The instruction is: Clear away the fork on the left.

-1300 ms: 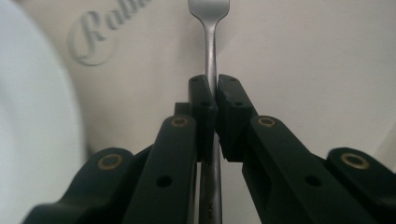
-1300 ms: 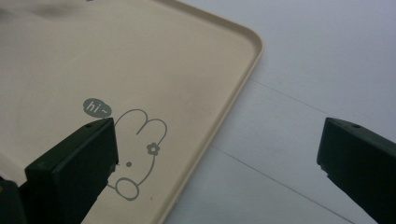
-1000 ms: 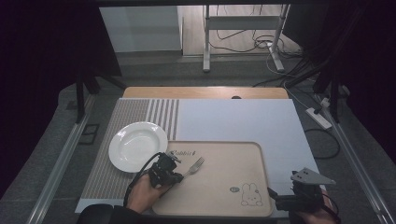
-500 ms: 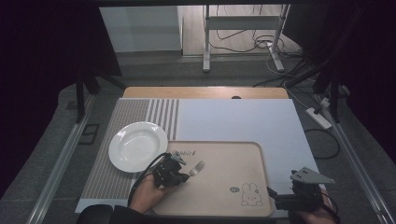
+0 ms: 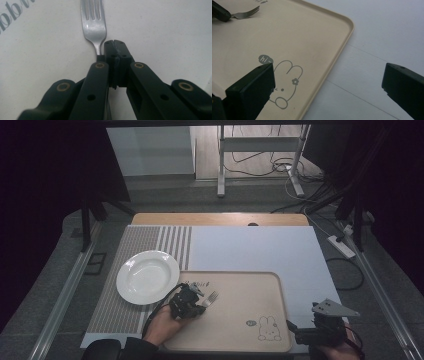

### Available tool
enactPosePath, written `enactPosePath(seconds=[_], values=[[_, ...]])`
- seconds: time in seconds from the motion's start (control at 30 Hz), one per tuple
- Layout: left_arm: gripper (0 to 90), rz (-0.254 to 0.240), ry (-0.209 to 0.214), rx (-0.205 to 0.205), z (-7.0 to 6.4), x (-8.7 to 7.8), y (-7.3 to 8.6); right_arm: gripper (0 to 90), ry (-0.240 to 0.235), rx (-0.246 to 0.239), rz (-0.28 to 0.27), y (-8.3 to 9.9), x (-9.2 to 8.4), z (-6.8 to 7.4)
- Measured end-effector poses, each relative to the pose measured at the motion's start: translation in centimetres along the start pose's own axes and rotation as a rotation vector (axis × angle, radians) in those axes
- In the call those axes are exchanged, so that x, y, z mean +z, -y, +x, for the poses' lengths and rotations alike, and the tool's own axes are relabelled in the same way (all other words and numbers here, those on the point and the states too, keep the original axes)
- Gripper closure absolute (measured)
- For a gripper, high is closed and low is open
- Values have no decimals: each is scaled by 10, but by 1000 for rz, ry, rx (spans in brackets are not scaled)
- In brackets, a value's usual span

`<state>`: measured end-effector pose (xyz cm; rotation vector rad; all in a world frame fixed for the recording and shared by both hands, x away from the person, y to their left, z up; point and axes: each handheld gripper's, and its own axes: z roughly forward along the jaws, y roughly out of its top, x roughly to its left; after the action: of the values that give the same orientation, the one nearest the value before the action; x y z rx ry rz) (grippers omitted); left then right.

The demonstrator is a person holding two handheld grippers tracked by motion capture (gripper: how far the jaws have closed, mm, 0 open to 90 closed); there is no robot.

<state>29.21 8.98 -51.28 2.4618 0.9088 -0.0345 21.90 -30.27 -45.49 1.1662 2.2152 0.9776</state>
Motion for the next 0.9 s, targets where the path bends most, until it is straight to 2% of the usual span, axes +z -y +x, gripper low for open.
enactPosePath(seconds=[0.47, 0.9], values=[[894, -7, -36, -34, 19, -7, 6, 0, -3, 4, 7, 0, 0, 0], [894, -13, -61, -83, 35, -14, 15, 0, -3, 10, 10, 0, 1, -1]])
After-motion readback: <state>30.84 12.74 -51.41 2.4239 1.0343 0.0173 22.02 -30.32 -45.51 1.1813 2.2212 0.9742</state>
